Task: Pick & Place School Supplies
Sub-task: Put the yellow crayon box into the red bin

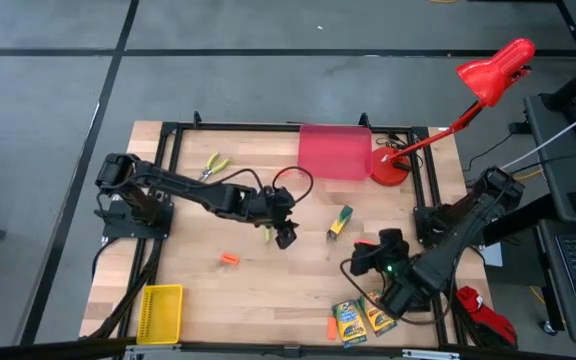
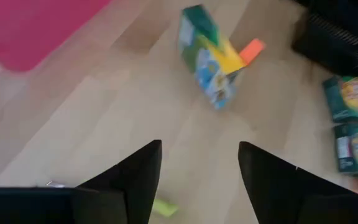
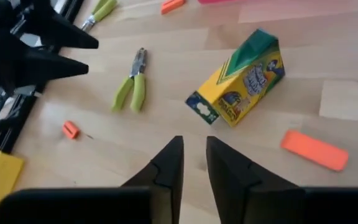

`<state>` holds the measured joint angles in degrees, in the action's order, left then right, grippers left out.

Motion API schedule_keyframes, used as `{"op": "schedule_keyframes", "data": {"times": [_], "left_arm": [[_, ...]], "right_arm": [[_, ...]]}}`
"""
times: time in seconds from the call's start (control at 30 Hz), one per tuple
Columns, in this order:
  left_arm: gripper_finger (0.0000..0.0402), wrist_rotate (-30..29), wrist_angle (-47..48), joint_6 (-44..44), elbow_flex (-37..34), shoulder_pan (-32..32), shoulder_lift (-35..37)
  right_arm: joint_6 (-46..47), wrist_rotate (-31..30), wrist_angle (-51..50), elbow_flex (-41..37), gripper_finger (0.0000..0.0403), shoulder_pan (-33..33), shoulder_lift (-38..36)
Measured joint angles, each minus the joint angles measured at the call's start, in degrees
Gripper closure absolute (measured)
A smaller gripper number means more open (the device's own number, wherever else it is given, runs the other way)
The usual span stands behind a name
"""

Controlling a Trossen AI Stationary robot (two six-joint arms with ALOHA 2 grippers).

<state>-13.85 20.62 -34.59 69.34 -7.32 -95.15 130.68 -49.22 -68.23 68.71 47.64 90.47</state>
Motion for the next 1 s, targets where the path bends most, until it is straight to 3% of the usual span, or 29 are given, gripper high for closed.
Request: {"op": "schedule_keyframes", "data": {"times": [0.27, 0.5, 0.63, 0.83, 1.0], "left_arm": [[0.0191, -0.51, 4.44, -0.08, 0.00, -0.56, 0.29], [0.0190, -2.75, 10.18, -1.49, 0.00, -0.90, 0.45], [0.0190, -5.47, 18.21, -2.09, -0.01, -1.30, 1.81], [0.0190, -16.35, 28.42, -2.12, -3.42, -4.06, 9.13], [0.0190, -14.97, 28.41, -0.59, -12.59, -6.02, 22.01]], "right_arm": [[-12.09, 6.97, 5.47, 0.00, 0.0276, -10.32, -6.69], [-22.80, 30.18, 14.75, 0.00, 0.0234, -27.44, -9.91], [-30.62, 39.52, 15.04, -0.03, 0.0230, -34.06, -8.98], [-31.36, 41.94, 15.05, -0.02, 0.0236, -36.45, -9.05], [-43.64, 44.18, 25.60, -0.02, 0.0238, -35.67, -8.80]]}}
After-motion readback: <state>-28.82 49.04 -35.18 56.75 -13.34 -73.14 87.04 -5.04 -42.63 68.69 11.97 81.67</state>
